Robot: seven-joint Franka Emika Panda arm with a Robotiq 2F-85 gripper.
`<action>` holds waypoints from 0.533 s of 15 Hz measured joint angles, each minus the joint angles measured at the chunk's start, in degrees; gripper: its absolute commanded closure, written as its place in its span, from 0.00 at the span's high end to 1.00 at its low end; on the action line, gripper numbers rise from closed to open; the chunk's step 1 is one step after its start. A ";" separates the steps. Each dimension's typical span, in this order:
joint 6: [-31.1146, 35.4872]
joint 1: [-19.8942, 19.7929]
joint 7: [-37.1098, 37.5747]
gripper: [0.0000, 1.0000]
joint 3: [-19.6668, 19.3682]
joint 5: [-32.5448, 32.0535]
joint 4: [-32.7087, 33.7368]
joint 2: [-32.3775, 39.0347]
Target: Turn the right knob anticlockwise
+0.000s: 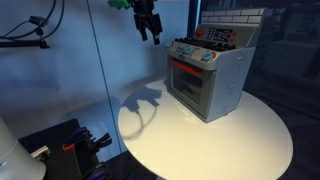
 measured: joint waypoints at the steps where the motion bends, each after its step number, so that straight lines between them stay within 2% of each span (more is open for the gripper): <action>1: 1.40 -0.46 0.60 1.00 -0.38 0.22 0.00 -0.07; 8: 11.78 -3.71 7.19 1.00 -2.07 0.86 -0.57 0.05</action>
